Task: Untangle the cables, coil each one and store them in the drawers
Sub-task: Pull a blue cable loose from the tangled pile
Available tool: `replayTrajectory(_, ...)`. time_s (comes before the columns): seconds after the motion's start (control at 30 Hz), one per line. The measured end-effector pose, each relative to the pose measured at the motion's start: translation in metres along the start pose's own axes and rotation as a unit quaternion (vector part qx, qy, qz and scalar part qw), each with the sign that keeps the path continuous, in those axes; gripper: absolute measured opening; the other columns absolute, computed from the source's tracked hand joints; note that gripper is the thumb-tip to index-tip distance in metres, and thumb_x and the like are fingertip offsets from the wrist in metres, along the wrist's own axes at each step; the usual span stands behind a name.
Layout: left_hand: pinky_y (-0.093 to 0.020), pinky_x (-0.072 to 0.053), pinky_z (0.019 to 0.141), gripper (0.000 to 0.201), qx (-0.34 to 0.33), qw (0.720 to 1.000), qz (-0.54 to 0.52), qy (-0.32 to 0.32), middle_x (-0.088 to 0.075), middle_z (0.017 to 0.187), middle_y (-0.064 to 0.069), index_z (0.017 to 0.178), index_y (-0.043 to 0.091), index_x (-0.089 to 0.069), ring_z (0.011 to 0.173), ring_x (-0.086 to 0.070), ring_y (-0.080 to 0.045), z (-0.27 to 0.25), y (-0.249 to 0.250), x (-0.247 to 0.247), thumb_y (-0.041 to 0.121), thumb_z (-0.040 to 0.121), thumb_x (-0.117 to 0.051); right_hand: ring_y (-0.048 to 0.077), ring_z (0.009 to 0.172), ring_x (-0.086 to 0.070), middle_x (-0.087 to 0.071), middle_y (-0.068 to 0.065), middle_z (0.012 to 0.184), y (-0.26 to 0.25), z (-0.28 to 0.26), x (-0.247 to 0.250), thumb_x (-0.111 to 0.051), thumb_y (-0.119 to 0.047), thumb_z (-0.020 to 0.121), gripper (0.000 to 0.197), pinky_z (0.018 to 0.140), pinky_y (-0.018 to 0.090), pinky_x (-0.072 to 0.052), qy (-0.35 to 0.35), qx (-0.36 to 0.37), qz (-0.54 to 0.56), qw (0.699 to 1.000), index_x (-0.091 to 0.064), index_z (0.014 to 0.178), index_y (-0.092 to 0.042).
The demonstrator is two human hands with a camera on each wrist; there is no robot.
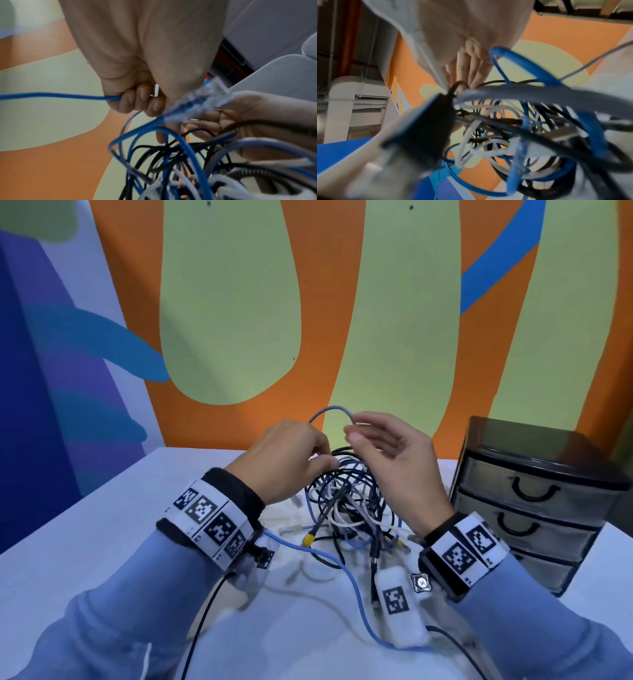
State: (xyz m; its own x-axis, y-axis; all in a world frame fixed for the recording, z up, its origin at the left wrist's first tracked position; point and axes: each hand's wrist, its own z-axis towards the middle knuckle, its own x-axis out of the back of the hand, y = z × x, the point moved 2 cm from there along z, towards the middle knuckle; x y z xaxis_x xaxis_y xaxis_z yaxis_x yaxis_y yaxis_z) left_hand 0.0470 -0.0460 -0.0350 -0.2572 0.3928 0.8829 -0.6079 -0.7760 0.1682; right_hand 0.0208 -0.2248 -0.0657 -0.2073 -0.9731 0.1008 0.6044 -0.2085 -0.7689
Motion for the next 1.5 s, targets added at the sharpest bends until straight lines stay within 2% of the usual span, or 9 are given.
replayTrajectory(0.13, -0.035, -0.035, 0.061, 0.015, 0.015, 0.998, 0.035, -0.051, -0.060, 0.070, 0.006, 0.092, 0.022, -0.077, 0.068, -0.055, -0.016, 0.001, 0.007, 0.013, 0.034, 0.099, -0.071, 0.014, 0.117, -0.070, -0.076, 0.003, 0.118, -0.011, -0.013, -0.003, -0.056, 0.010, 0.097, 0.051, 0.102, 0.035, -0.056, -0.119, 0.003, -0.038, 0.992, -0.060, 0.136, -0.023)
replayTrajectory(0.27, -0.039, -0.049, 0.069, 0.012, 0.005, 0.996, 0.078, -0.053, -0.068, 0.088, -0.003, 0.092, 0.020, -0.070, 0.086, -0.063, -0.030, -0.011, 0.021, 0.023, 0.027, 0.101, -0.065, 0.011, 0.115, -0.067, -0.075, -0.004, 0.117, -0.018, -0.027, -0.003, -0.058, -0.001, 0.099, 0.057, 0.103, 0.041, -0.051, -0.167, -0.022, -0.113, 0.979, -0.045, 0.141, -0.037)
replayTrajectory(0.43, -0.044, -0.045, 0.069, 0.011, 0.017, 0.999, 0.010, 0.041, -0.066, 0.091, 0.001, 0.095, 0.025, -0.055, 0.086, -0.058, -0.031, -0.039, 0.037, 0.025, 0.030, 0.105, -0.056, 0.016, 0.102, -0.069, -0.076, -0.006, 0.102, -0.029, -0.046, -0.007, -0.053, -0.035, 0.108, 0.020, 0.098, 0.046, -0.051, -0.167, -0.049, -0.164, 0.971, -0.057, 0.127, -0.036)
replayTrajectory(0.57, -0.044, -0.042, 0.067, 0.013, 0.035, 0.991, -0.039, 0.122, -0.066, 0.090, 0.001, 0.096, 0.024, -0.055, 0.084, -0.058, -0.031, -0.056, 0.046, 0.029, 0.030, 0.107, -0.052, 0.021, 0.095, -0.067, -0.074, -0.002, 0.098, -0.032, -0.054, -0.013, -0.053, -0.025, 0.102, 0.017, 0.091, 0.049, -0.053, -0.167, -0.031, -0.248, 0.954, -0.069, 0.104, -0.021)
replayTrajectory(0.77, -0.049, -0.045, 0.071, 0.014, 0.036, 0.968, -0.104, 0.226, -0.061, 0.086, 0.001, 0.095, 0.020, -0.053, 0.081, -0.054, -0.032, -0.070, 0.056, 0.044, 0.026, 0.107, -0.052, 0.012, 0.096, -0.067, -0.072, -0.020, 0.093, -0.013, -0.051, -0.023, -0.052, -0.042, 0.082, 0.016, 0.098, 0.049, -0.052, -0.163, -0.103, -0.288, 0.938, -0.067, 0.087, -0.040)
replayTrajectory(0.93, -0.045, -0.047, 0.074, 0.013, 0.042, 0.928, -0.172, 0.329, -0.062, 0.089, 0.006, 0.095, 0.018, -0.057, 0.084, -0.056, -0.023, -0.079, 0.046, 0.053, 0.025, 0.107, -0.055, 0.016, 0.095, -0.068, -0.071, -0.017, 0.089, -0.005, -0.050, -0.023, -0.055, -0.042, 0.090, 0.015, 0.099, 0.052, -0.051, -0.171, -0.122, -0.299, 0.931, -0.066, 0.080, -0.042)
replayTrajectory(1.13, -0.036, -0.036, 0.067, 0.013, 0.077, 0.905, -0.171, 0.382, -0.060, 0.088, 0.008, 0.101, 0.016, -0.060, 0.078, -0.051, -0.018, -0.094, 0.039, 0.052, 0.026, 0.109, -0.055, 0.022, 0.097, -0.064, -0.068, -0.015, 0.093, -0.012, -0.055, -0.023, -0.053, -0.032, 0.101, 0.020, 0.099, 0.054, -0.048, -0.198, -0.106, -0.338, 0.914, -0.061, 0.084, -0.040)
replayTrajectory(1.33, -0.043, -0.041, 0.085, 0.019, 0.174, 0.948, -0.012, 0.265, -0.063, 0.111, -0.002, 0.109, 0.024, -0.069, 0.104, -0.060, -0.030, -0.100, 0.020, 0.073, 0.022, 0.102, -0.051, 0.021, 0.071, -0.057, -0.060, -0.011, 0.074, -0.021, -0.057, -0.019, -0.037, -0.035, 0.110, 0.025, 0.070, 0.039, -0.043, -0.118, -0.060, -0.363, 0.922, -0.062, 0.112, -0.032)
replayTrajectory(1.5, -0.051, -0.032, 0.112, 0.047, 0.055, 0.988, 0.074, 0.125, -0.052, 0.146, 0.000, 0.137, 0.036, -0.063, 0.139, -0.043, -0.025, -0.104, 0.034, 0.071, 0.019, 0.094, -0.056, 0.032, 0.090, -0.061, -0.062, -0.006, 0.088, -0.025, -0.059, -0.028, -0.031, -0.037, 0.111, 0.025, 0.079, 0.045, -0.049, -0.165, -0.035, -0.409, 0.897, -0.055, 0.115, -0.029)
